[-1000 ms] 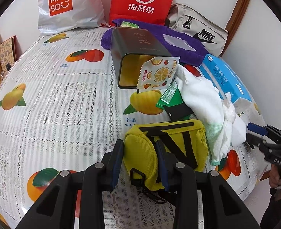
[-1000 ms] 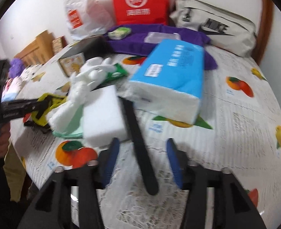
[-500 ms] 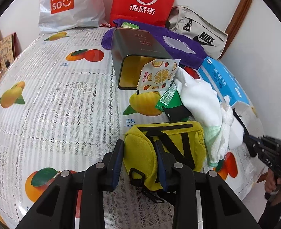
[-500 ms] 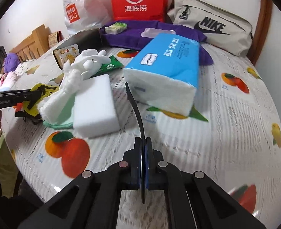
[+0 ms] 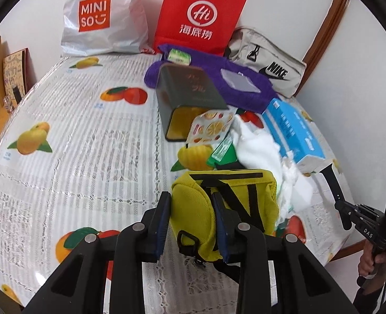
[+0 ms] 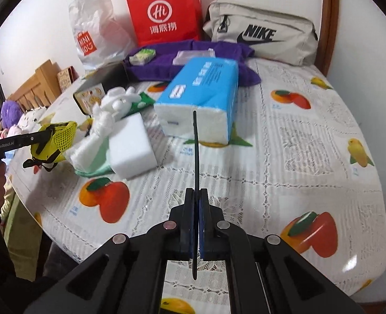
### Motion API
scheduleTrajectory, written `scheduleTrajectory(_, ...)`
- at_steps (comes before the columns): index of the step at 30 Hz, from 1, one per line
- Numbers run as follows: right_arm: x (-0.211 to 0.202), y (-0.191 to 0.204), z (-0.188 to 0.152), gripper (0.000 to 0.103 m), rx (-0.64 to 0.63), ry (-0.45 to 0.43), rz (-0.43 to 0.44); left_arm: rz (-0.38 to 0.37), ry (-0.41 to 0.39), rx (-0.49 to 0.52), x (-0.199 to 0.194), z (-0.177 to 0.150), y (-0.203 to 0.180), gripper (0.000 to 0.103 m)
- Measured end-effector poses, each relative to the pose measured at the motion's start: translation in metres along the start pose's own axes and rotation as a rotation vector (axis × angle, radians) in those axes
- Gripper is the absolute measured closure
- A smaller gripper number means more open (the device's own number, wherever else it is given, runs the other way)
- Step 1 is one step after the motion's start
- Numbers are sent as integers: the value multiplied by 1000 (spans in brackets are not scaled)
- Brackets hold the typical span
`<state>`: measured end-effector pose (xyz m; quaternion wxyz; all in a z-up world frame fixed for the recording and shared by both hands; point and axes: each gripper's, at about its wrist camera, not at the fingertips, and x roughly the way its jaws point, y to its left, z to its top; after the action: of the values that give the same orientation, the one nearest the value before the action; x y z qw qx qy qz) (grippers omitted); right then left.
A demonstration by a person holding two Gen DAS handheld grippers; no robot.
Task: Organize soft objects
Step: 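Carry the yellow pouch and black strap toward the purple towel with both tools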
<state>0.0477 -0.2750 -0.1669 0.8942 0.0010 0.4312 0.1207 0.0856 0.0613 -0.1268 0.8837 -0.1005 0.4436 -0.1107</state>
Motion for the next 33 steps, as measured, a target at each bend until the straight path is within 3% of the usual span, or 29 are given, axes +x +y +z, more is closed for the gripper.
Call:
scheduleTrajectory(11, -24, 9, 33, 100, -14, -56, 18, 27, -28, -15, -15, 26, -5, 74)
scheduleTrajectory(15, -28, 13, 50, 100, -36, -74, 23, 160, -74, 13, -22, 37, -4, 74)
scheduleTrajectory(19, -27, 16, 64, 100, -54, -83, 31, 75, -75, -27, -28, 49, 3, 74)
scheduleTrajectory(22, -21, 18, 76, 100, -54, -79, 39, 107, -88, -7, -29, 59, -1, 74)
scheduleTrajectory(33, 7, 15, 128, 100, -50, -71, 29, 67, -70, -22, -10, 107, -3, 74)
